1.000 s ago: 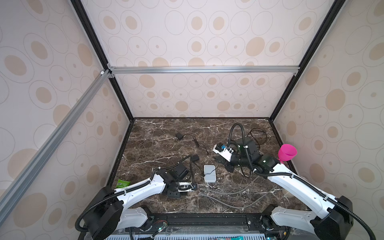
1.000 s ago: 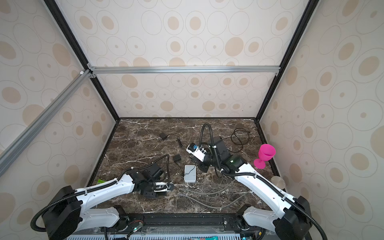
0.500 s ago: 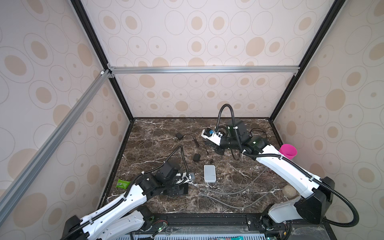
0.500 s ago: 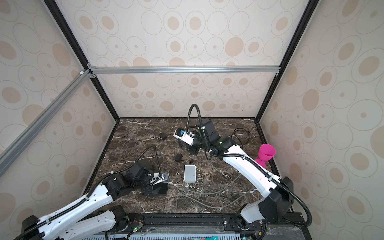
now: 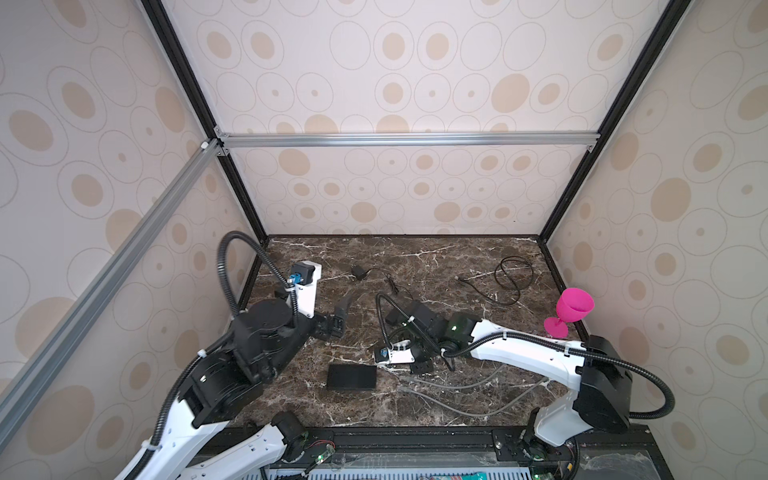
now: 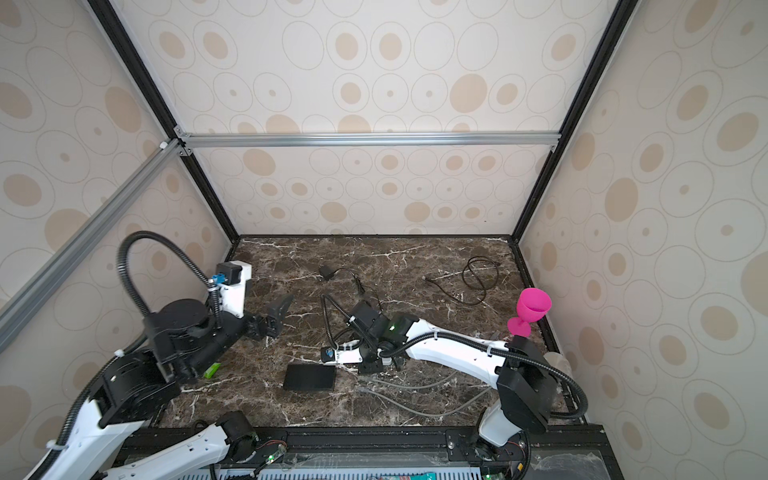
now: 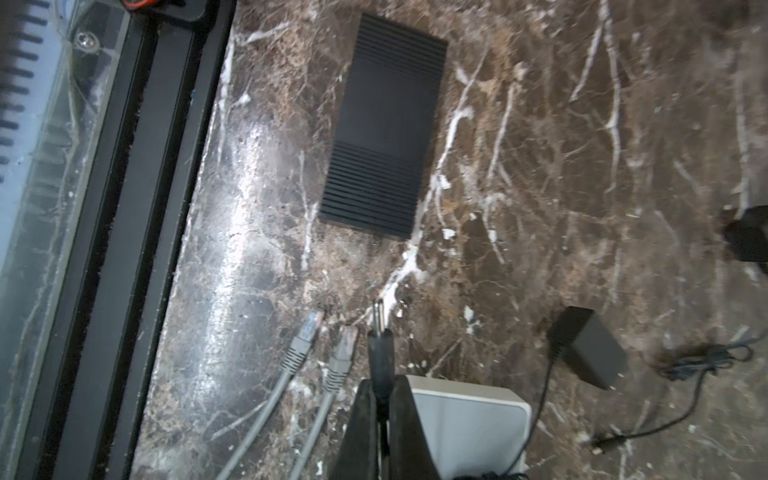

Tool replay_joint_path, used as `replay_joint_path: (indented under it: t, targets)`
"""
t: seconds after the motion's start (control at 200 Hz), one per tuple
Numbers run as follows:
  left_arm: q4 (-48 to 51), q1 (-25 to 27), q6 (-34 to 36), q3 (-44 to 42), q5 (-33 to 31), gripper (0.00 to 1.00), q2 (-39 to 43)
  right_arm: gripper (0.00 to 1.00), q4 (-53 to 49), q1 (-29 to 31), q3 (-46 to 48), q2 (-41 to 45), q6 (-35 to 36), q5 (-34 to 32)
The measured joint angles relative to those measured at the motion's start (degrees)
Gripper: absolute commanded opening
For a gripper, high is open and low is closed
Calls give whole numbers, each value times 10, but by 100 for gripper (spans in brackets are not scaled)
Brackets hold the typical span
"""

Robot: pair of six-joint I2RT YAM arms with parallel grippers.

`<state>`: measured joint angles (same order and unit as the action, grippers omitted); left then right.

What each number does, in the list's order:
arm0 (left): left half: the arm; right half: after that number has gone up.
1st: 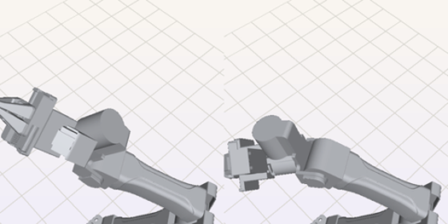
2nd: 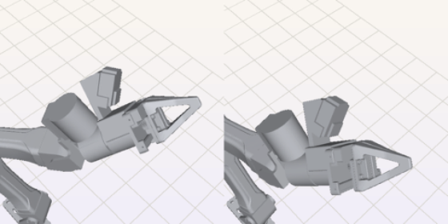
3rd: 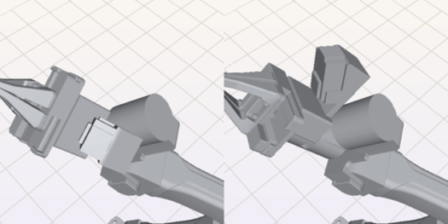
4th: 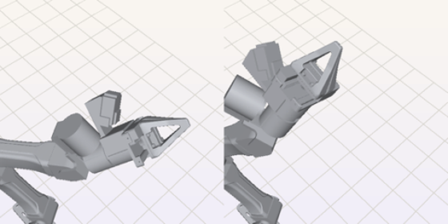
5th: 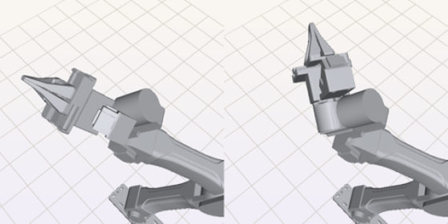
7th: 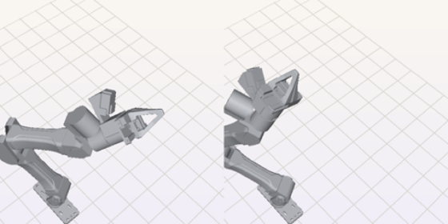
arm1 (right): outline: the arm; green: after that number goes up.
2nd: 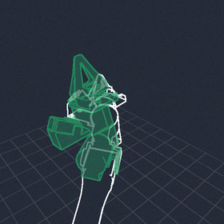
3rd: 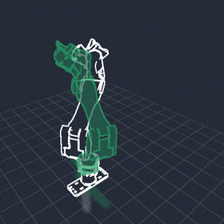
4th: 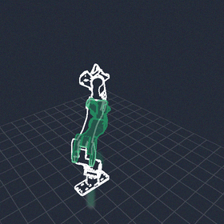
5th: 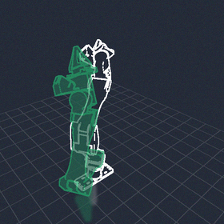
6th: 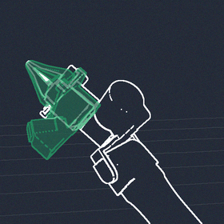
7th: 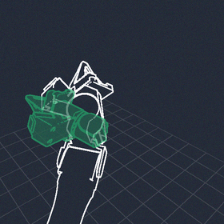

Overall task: Insert the plug into the switch port
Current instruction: 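Lift the black switch with the left gripper and move it nearer the robot, then bring the right gripper's barrel plug to the switch while the left gripper holds it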

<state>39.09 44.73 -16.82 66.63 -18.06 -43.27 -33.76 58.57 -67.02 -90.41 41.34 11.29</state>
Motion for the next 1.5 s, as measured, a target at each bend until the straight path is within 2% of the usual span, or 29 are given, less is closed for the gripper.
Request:
replay_joint_path:
  t: [0.125, 0.235, 0.375, 0.54, 0.71, 1.105, 1.501]
  targets:
    - [28, 0, -149, -118, 28, 95, 4, 0, -5, 17, -3, -38, -44, 3]
    - [50, 0, -274, -248, 65, 90, 78, 0, -6, 24, -3, -68, -81, 5]
    - [56, 0, -383, -352, 110, 82, 185, 0, -19, 32, -9, -106, -111, -1]
    - [66, 0, -470, -419, 142, 76, 238, 0, -40, 35, -33, -139, -128, -8]
    - [68, 0, -531, -427, 139, 67, 261, 0, -51, 35, -76, -173, -137, -6]
    - [26, 0, -612, -517, 149, 67, 257, 0, -74, 33, -99, -195, -137, -2]
    - [-5, 0, -644, -546, 152, 69, 254, 0, -79, 24, -141, -235, -134, 17]
